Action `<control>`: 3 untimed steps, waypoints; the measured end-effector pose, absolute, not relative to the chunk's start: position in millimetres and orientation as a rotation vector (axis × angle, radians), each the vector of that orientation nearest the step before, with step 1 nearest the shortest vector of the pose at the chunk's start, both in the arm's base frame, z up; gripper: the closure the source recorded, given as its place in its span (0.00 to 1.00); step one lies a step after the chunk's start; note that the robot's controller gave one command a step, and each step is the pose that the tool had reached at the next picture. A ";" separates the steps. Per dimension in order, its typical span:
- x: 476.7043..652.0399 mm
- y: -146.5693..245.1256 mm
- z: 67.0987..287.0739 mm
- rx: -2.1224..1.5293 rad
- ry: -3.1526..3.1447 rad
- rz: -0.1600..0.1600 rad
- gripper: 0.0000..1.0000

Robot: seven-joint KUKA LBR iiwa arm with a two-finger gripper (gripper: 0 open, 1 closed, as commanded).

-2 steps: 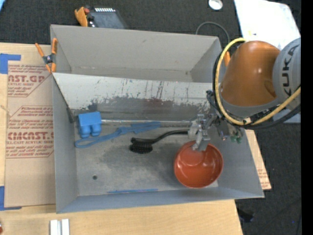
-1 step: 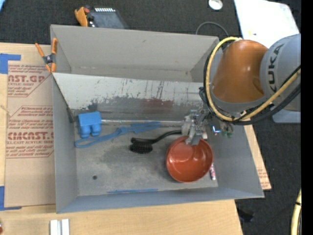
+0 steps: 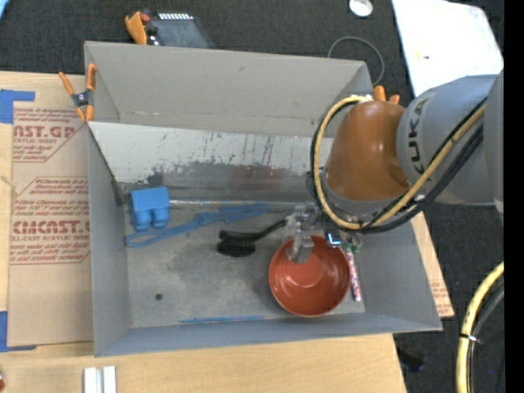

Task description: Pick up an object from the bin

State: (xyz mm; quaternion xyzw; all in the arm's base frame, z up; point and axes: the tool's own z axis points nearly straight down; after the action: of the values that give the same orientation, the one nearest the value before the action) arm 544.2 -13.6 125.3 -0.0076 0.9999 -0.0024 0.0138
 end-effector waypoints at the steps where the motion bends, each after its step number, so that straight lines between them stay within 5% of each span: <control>1: 544.0 -21.1 85.0 -0.142 3.110 -0.011 1.00; 2: 540.8 -18.3 84.1 -0.152 3.117 -0.011 1.00; 3: 539.5 -16.1 129.6 -0.163 3.109 -0.011 1.00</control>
Offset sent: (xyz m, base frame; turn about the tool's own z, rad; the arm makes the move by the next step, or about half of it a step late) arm -0.0075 0.0120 0.0654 0.0083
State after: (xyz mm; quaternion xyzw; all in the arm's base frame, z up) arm 539.5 -16.1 129.6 -0.0523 0.9985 -0.0035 0.0144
